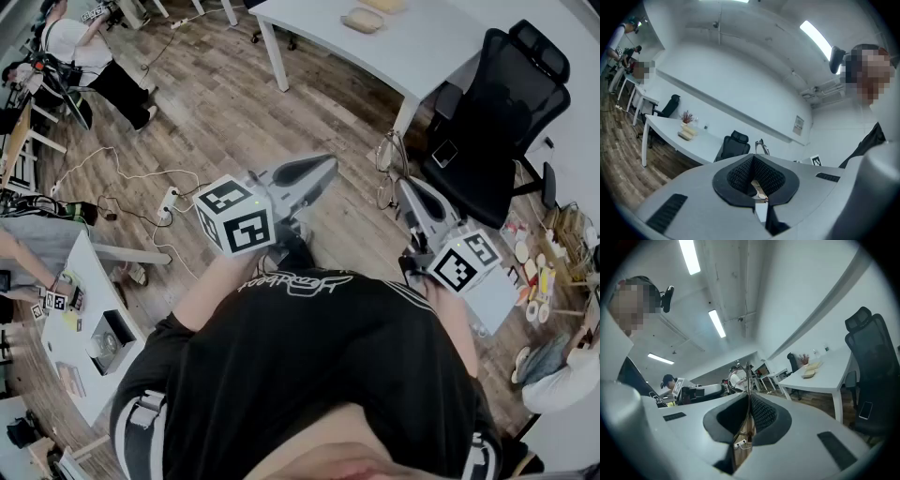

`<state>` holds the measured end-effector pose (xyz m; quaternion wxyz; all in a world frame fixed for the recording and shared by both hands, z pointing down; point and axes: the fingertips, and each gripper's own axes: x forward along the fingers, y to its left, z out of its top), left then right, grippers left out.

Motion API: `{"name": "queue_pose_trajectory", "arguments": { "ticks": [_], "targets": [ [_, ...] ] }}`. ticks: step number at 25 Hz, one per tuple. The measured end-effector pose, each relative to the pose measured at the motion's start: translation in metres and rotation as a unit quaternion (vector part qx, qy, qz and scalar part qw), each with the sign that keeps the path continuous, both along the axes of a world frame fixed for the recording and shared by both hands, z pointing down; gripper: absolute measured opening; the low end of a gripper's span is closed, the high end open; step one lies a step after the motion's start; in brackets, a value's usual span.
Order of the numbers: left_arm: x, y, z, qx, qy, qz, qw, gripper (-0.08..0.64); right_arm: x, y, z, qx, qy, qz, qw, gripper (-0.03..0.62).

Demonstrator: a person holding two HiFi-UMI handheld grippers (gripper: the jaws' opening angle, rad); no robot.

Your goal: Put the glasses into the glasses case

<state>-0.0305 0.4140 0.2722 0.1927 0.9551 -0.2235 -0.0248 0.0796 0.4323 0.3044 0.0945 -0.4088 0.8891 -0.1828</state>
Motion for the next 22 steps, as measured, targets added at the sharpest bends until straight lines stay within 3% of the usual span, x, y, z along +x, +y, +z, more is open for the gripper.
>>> {"name": "queue_pose_trajectory", "arguments": {
  "ticks": [17, 22],
  "targets": [
    [0.022, 0.016, 0.011, -0.017, -0.015, 0.008, 0.9997, 0.008, 0.014, 0.011, 0.006, -0.016, -0.015, -0.009, 1.0, 0.021],
    [0.016, 0.011, 0.014, -0.022, -0.015, 0.003, 0.9996, 0.008, 0.004, 0.01, 0.0, -0.001, -0.001, -0.018, 1.0, 0.021]
  ]
}}
